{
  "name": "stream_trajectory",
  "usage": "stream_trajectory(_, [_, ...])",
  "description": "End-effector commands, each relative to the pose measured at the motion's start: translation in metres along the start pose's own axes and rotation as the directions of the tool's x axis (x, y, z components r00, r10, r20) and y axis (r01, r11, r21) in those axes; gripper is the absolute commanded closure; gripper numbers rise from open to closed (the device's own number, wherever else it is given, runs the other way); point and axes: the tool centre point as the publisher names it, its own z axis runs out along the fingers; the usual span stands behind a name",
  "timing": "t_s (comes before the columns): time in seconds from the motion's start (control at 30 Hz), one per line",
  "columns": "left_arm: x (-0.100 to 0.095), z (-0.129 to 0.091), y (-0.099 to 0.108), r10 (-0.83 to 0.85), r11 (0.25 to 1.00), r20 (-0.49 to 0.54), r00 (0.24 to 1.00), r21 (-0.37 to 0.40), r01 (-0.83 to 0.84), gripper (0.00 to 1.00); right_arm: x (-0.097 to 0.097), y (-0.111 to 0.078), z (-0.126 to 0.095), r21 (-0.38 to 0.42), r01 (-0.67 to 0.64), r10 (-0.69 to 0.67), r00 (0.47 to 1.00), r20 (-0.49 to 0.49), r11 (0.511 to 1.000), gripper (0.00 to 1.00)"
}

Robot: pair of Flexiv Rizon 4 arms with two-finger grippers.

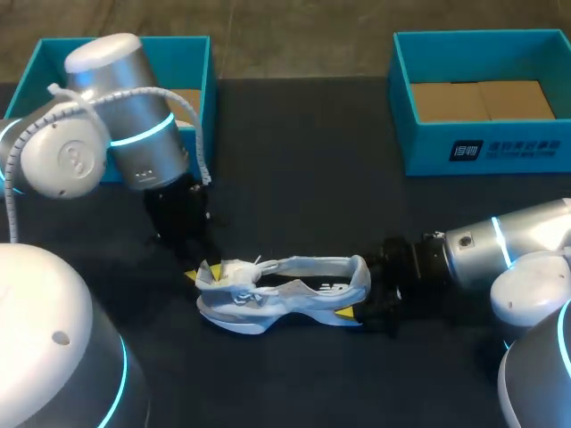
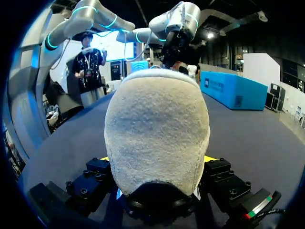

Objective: Take the shoe out of the shoebox, open the shoe tongue, remove and reinsert the insole, then place the shoe into the shoebox

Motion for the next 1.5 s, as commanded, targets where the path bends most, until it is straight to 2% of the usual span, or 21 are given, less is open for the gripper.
stream_trajectory(0.03, [-0.002,-0.022,0.017,0.037,0.998,-0.046,0.998,0.061,-0.034,0.29,0.000,-0.001,0.004,0.004,-0.001,0.001,1.000,0.000,1.000,1.00])
stream_trajectory(0.07, [0.001,-0.028,0.019,0.052,0.996,-0.051,0.997,0.076,-0.049,0.12,0.000,-0.001,0.004,0.004,-0.001,0.001,1.000,0.000,1.000,1.00])
stream_trajectory(0.13, [0.006,-0.040,0.023,0.078,0.991,-0.052,0.996,0.112,-0.072,0.04,0.000,-0.001,0.004,0.004,-0.001,0.001,1.000,0.000,1.000,1.00])
stream_trajectory(0.33, [0.027,-0.070,0.032,0.197,0.967,-0.033,0.980,0.170,-0.189,0.00,0.000,-0.001,0.004,0.004,-0.001,0.001,1.000,0.000,1.000,1.00])
stream_trajectory(0.47, [0.043,-0.084,0.037,0.301,0.941,-0.002,0.954,0.165,-0.297,0.00,0.000,-0.001,0.004,0.004,-0.001,0.001,1.000,0.000,1.000,1.00])
stream_trajectory(0.5, [0.046,-0.087,0.037,0.328,0.933,0.005,0.945,0.157,-0.325,0.02,0.000,-0.001,0.004,0.004,-0.001,0.001,1.000,0.000,1.000,1.00])
stream_trajectory(0.67, [0.066,-0.100,0.042,0.459,0.874,0.071,0.885,0.145,-0.465,0.26,0.000,-0.001,0.004,0.004,-0.001,0.001,1.000,0.000,1.000,1.00])
stream_trajectory(0.7, [0.069,-0.101,0.043,0.501,0.853,0.083,0.861,0.122,-0.508,0.48,0.000,-0.001,0.004,0.004,-0.001,0.001,1.000,0.000,1.000,1.00])
stream_trajectory(0.77, [0.076,-0.106,0.045,0.552,0.822,0.094,0.829,0.110,-0.559,0.60,0.000,-0.001,0.004,0.004,-0.001,0.001,1.000,0.000,1.000,1.00])
stream_trajectory(0.87, [0.084,-0.110,0.051,0.640,0.762,0.105,0.761,0.042,-0.646,1.00,0.000,-0.001,0.004,0.004,-0.001,0.001,1.000,0.000,1.000,1.00])
stream_trajectory(0.97, [0.092,-0.111,0.056,0.741,0.668,0.132,0.658,-0.056,-0.742,1.00,0.000,-0.001,0.004,0.004,-0.001,0.001,1.000,0.000,1.000,1.00])
stream_trajectory(1.1, [0.100,-0.115,0.061,0.825,0.561,0.143,0.547,-0.094,-0.822,1.00,0.000,-0.001,0.004,0.004,-0.001,0.001,1.000,0.000,1.000,1.00])
stream_trajectory(1.17, [0.102,-0.117,0.064,0.875,0.479,0.144,0.462,-0.124,-0.869,1.00,0.000,-0.001,0.004,0.004,-0.001,0.001,1.000,0.000,1.000,1.00])
stream_trajectory(1.3, [0.107,-0.120,0.069,0.967,0.251,0.105,0.232,-0.254,-0.934,1.00,0.000,-0.001,0.004,0.004,-0.001,0.001,1.000,0.000,1.000,1.00])
stream_trajectory(1.5, [0.107,-0.120,0.069,0.967,0.251,0.105,0.232,-0.254,-0.934,1.00,0.000,-0.001,0.004,0.004,-0.001,0.001,1.000,0.000,1.000,1.00])
